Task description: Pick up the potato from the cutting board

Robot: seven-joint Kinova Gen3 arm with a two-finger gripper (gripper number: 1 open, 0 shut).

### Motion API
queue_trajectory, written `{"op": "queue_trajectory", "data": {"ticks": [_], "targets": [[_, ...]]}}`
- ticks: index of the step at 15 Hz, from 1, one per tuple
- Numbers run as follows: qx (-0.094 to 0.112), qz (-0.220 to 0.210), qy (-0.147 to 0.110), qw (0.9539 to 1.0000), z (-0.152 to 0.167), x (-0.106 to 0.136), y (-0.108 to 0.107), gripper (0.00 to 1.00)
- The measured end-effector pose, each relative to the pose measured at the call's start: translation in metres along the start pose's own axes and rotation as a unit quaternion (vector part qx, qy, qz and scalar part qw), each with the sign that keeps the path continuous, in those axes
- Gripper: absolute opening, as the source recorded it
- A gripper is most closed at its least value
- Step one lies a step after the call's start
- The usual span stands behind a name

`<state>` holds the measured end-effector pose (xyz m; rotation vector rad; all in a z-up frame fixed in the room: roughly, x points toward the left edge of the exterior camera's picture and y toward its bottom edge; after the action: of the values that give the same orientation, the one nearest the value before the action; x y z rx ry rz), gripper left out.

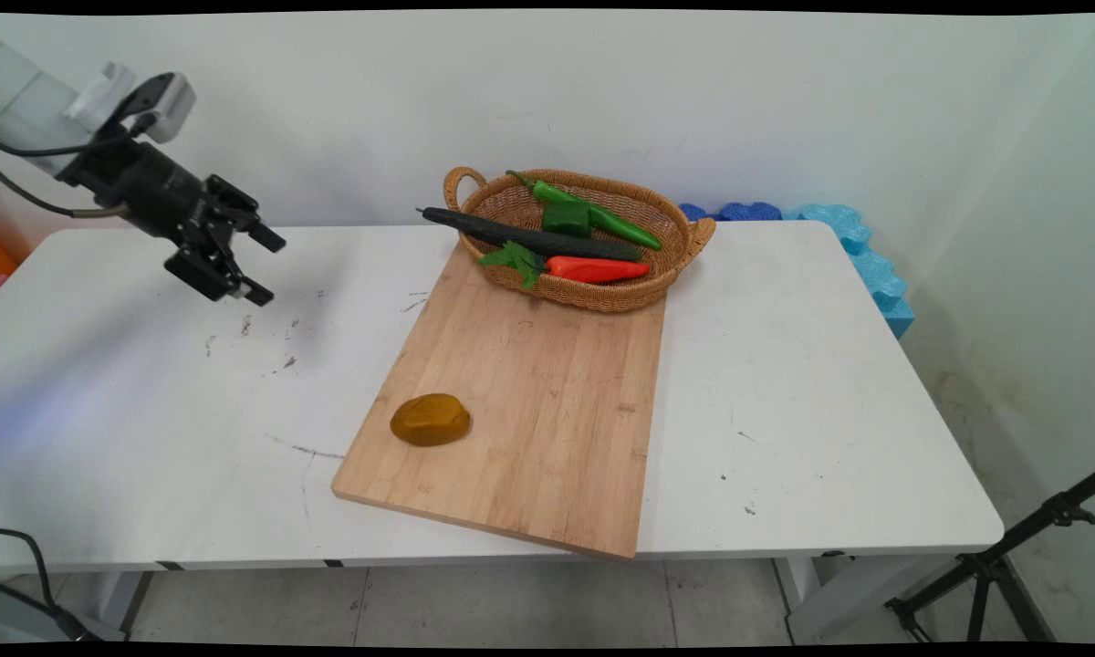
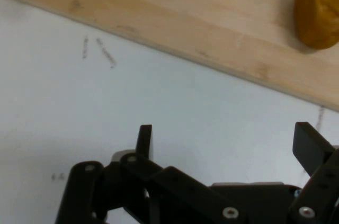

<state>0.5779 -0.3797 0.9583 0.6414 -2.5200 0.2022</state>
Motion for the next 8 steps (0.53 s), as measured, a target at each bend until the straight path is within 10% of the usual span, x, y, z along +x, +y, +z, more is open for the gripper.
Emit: {"op": "queue_trajectory", "data": {"ticks": [8], "targets": [[-0.054, 0.006, -0.013, 0.9984, 0.036, 0.048, 0.029, 1.0]]}}
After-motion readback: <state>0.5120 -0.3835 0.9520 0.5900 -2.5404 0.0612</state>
